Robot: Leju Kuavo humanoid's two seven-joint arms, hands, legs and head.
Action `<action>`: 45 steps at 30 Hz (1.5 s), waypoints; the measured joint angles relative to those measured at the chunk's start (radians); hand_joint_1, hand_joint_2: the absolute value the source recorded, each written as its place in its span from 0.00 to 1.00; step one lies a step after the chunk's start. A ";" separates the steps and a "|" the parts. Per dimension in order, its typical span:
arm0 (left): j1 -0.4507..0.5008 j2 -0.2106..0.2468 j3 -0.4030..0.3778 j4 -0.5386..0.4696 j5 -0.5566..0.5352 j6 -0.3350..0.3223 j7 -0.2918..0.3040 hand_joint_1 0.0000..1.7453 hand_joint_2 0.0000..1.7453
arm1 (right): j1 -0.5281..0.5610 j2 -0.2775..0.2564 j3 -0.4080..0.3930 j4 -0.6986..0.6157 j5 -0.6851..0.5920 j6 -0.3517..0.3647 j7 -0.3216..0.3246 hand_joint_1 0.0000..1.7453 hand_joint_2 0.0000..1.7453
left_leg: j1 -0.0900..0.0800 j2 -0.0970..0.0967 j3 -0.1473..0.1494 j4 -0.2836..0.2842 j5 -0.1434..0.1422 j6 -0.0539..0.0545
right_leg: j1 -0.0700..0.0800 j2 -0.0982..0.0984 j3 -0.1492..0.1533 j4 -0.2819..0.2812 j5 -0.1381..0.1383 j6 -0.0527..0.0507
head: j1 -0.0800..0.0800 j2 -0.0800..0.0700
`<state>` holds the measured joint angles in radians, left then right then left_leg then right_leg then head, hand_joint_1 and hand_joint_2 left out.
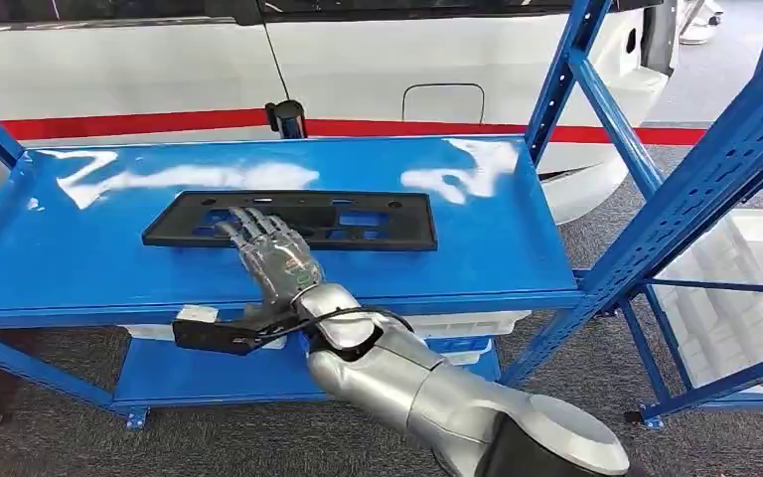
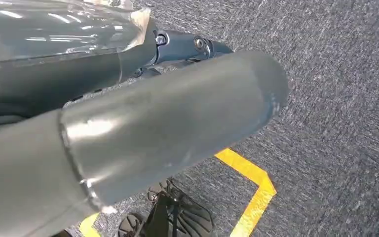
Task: Take the parts from the cabinet and place them on the table.
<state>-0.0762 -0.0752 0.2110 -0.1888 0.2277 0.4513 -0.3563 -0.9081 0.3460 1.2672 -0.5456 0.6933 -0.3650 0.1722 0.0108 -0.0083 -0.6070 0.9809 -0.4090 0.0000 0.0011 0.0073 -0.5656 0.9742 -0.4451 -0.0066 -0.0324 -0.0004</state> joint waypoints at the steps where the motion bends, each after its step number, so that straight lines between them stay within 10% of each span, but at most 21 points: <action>1: 0.000 -0.001 -0.002 0.000 0.000 -0.003 -0.001 0.00 0.00 | -0.005 0.000 0.006 0.012 0.027 -0.008 0.021 0.00 1.00 | 0.000 0.000 0.000 0.000 0.000 0.000 | 0.000 0.000 0.000 0.000 0.000 0.000 | 0.000 0.000; 27: -0.003 -0.008 -0.023 0.000 -0.010 -0.011 0.015 0.00 0.00 | -0.039 -0.019 -0.020 0.278 0.128 -0.082 0.147 0.02 1.00 | 0.000 0.000 0.000 0.000 0.000 0.000 | 0.000 0.000 0.000 0.000 0.000 0.000 | 0.000 0.000; 30: -0.003 -0.008 -0.023 0.000 -0.009 -0.011 0.015 0.00 0.00 | -0.039 -0.028 -0.043 0.282 0.133 -0.089 0.149 0.75 1.00 | 0.000 0.000 0.000 0.000 0.000 0.000 | 0.000 0.000 0.000 0.000 0.000 0.000 | 0.000 0.000; 45: -0.007 -0.008 -0.027 0.000 -0.007 -0.023 0.012 0.00 0.00 | -0.040 -0.048 -0.118 0.290 0.134 -0.113 0.132 0.97 1.00 | 0.000 0.000 0.000 0.000 0.000 0.000 | 0.000 0.000 0.000 0.000 0.000 0.000 | 0.000 0.000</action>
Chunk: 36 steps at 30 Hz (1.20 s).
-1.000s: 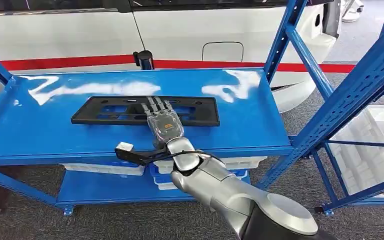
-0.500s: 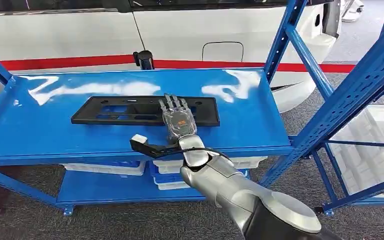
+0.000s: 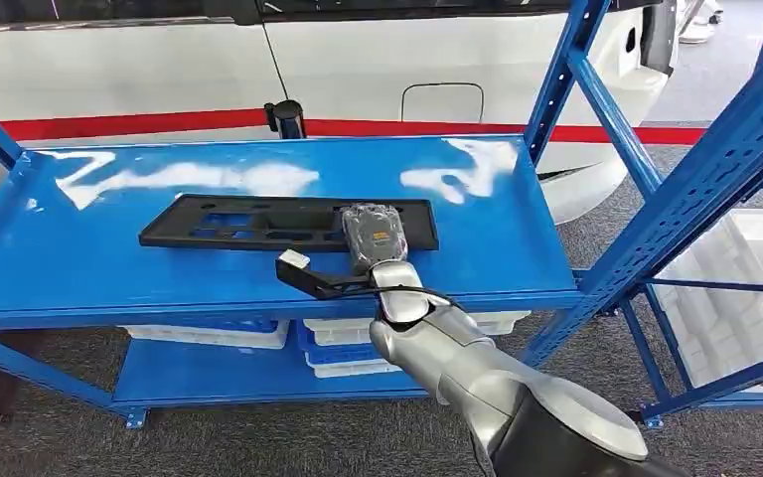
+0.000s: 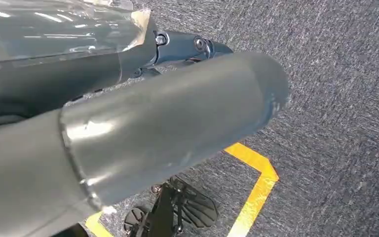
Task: Take the parts from the cabinet and place them on the table.
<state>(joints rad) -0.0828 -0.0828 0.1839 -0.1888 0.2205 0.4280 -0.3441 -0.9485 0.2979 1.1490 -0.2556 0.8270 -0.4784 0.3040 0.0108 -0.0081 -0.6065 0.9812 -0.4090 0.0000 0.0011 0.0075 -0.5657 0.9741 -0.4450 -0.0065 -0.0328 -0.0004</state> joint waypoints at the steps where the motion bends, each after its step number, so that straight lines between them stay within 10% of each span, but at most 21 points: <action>1: 0.000 0.000 0.000 0.000 0.000 0.000 -0.001 0.00 0.00 | 0.000 0.000 -0.003 0.000 0.000 -0.002 -0.004 0.99 1.00 | 0.000 0.000 0.000 0.000 0.000 0.000 | 0.000 0.000 0.000 0.000 0.000 0.000 | 0.000 0.000; 22: -0.011 0.006 -0.010 0.000 0.016 -0.116 -0.201 0.00 0.00 | 0.012 0.011 -0.237 -0.128 -0.031 -0.038 -0.333 1.00 1.00 | 0.000 0.000 0.000 0.000 0.000 0.000 | 0.000 0.000 0.000 0.000 0.000 0.000 | 0.000 0.000; 23: -0.014 0.007 -0.010 0.000 0.021 -0.131 -0.206 0.00 1.00 | 0.019 0.011 -0.267 -0.168 -0.003 -0.034 -0.353 1.00 1.00 | 0.000 0.000 0.000 0.000 0.000 0.000 | 0.000 0.000 0.000 0.000 0.000 0.000 | 0.000 0.000; 36: -0.008 0.016 0.002 0.000 0.091 -0.222 -0.267 0.00 1.00 | 0.204 0.002 -0.577 -0.952 0.130 0.096 -0.448 1.00 1.00 | -0.001 0.000 -0.001 0.000 -0.001 0.000 | -0.001 0.000 -0.001 0.000 0.000 0.000 | 0.000 0.000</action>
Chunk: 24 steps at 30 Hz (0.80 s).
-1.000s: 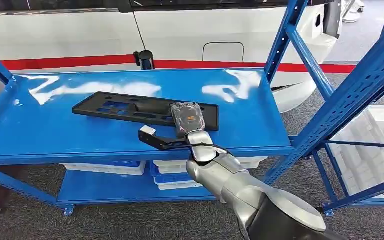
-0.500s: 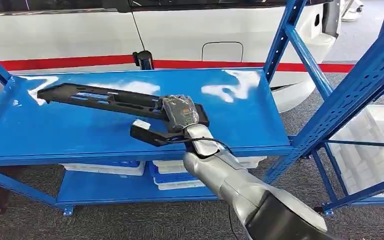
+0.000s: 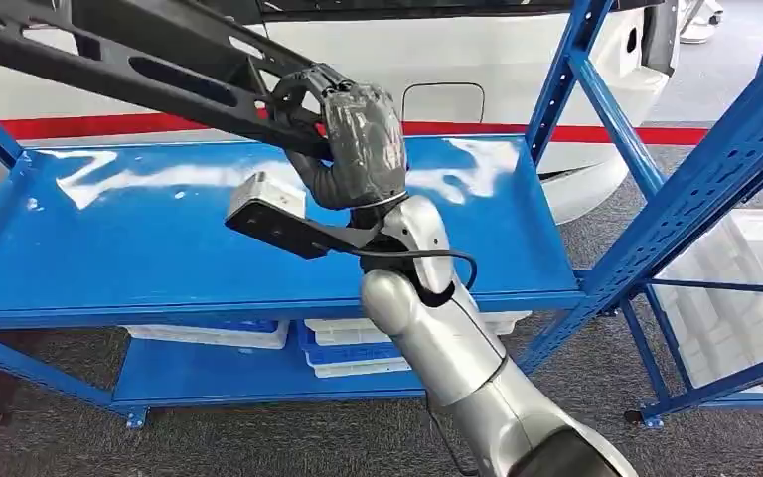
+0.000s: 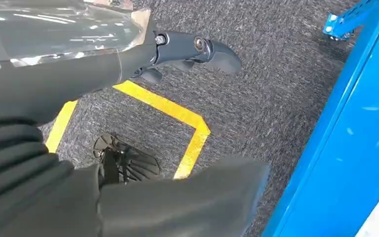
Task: Take the parts from the cabinet and place them on the table.
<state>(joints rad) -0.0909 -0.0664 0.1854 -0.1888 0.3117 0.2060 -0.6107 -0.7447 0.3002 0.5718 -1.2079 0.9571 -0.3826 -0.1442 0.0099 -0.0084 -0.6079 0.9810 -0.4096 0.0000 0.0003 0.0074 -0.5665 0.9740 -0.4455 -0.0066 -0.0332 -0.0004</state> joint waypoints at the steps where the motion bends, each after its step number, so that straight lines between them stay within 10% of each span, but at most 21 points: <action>1: 0.000 0.000 0.000 0.000 0.000 0.000 0.000 0.00 1.00 | 0.011 -0.002 -0.009 -0.037 0.000 0.003 0.000 1.00 1.00 | 0.000 0.000 0.000 0.000 0.000 0.000 | 0.000 0.000 0.000 0.000 0.000 0.000 | 0.000 0.000; 12: -0.001 -0.008 -0.017 0.000 -0.054 -0.002 0.031 0.00 1.00 | 0.108 -0.022 -0.031 -0.244 -0.006 -0.018 -0.039 1.00 1.00 | 0.000 0.000 0.001 0.000 0.000 0.000 | 0.000 0.000 0.000 0.000 0.000 0.000 | 0.000 0.000; 24: 0.008 -0.019 -0.052 0.000 -0.056 0.047 0.177 0.00 1.00 | 0.282 -0.071 -0.034 -0.371 -0.288 -0.071 -0.164 1.00 1.00 | -0.003 0.000 0.001 0.002 -0.005 0.005 | -0.004 0.000 0.002 -0.001 -0.001 0.004 | 0.000 0.000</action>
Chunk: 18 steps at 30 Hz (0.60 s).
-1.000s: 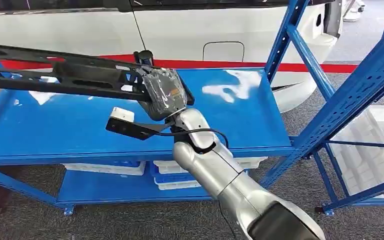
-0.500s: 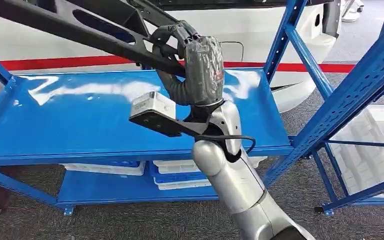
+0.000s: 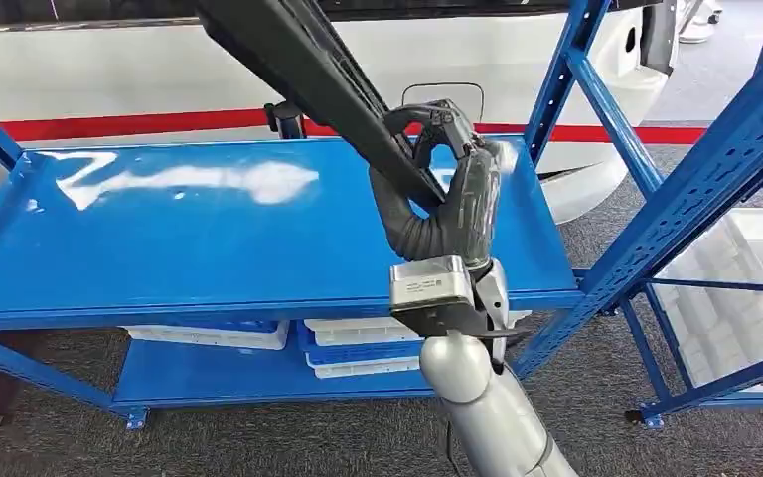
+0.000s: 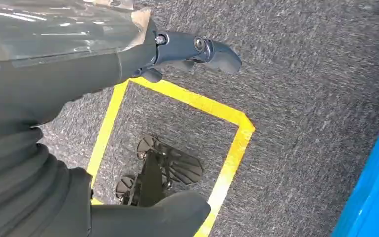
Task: Take the parts from the cabinet and place them on the table.
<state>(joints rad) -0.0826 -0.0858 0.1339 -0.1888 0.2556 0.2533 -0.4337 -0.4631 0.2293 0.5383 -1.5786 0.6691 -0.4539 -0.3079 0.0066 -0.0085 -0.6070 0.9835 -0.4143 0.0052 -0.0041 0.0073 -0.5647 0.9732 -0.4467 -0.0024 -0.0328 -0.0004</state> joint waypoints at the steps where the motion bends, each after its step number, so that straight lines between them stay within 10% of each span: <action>1: 0.002 0.000 0.000 0.000 0.005 -0.002 0.000 0.00 1.00 | 0.013 -0.003 0.000 -0.005 -0.009 0.007 -0.006 1.00 1.00 | 0.000 0.000 0.000 0.002 -0.001 0.001 | 0.000 0.000 0.001 0.000 0.000 0.000 | 0.000 0.000; 9: 0.006 0.002 0.000 0.000 0.016 -0.021 -0.010 0.00 1.00 | 0.056 -0.014 0.003 -0.033 -0.023 0.012 -0.019 1.00 1.00 | 0.006 0.006 0.016 -0.016 0.009 0.028 | -0.002 -0.002 0.003 0.008 -0.013 0.022 | 0.001 0.000; 12: 0.004 0.004 0.000 0.000 0.019 -0.031 -0.015 0.00 1.00 | 0.061 -0.023 0.004 -0.035 -0.029 0.015 -0.024 1.00 1.00 | 0.003 0.006 0.017 -0.019 0.011 0.034 | -0.006 -0.002 -0.083 0.202 -0.117 0.004 | 0.006 0.000; 14: 0.005 0.005 0.001 0.000 0.033 -0.038 -0.024 0.00 1.00 | 0.070 -0.030 0.004 -0.035 -0.037 0.017 -0.026 1.00 1.00 | 0.003 0.006 0.014 -0.018 0.011 0.034 | -0.007 -0.002 -0.135 0.319 -0.154 0.009 | 0.008 0.000; 16: 0.006 0.006 0.002 0.000 0.045 -0.041 -0.036 0.00 1.00 | 0.069 -0.034 0.004 -0.035 -0.041 0.019 -0.026 1.00 1.00 | 0.005 0.005 0.011 -0.014 0.013 0.032 | -0.013 -0.003 -0.092 0.249 -0.114 0.029 | 0.008 0.000; 18: 0.006 0.006 0.005 0.000 0.056 -0.053 -0.047 0.00 1.00 | 0.064 -0.034 0.004 -0.035 -0.044 0.020 -0.028 1.00 1.00 | 0.008 0.003 0.007 -0.004 0.011 0.024 | -0.024 -0.006 0.016 0.057 -0.050 0.048 | 0.008 0.000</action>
<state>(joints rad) -0.0761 -0.0793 0.1389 -0.1888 0.3113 0.2006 -0.4803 -0.3994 0.1953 0.5425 -1.6133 0.6249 -0.4341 -0.3361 0.0144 -0.0058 -0.6001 0.9798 -0.4033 0.0293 -0.0277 0.0008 -0.5486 1.0299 -0.4967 0.0457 -0.0248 -0.0004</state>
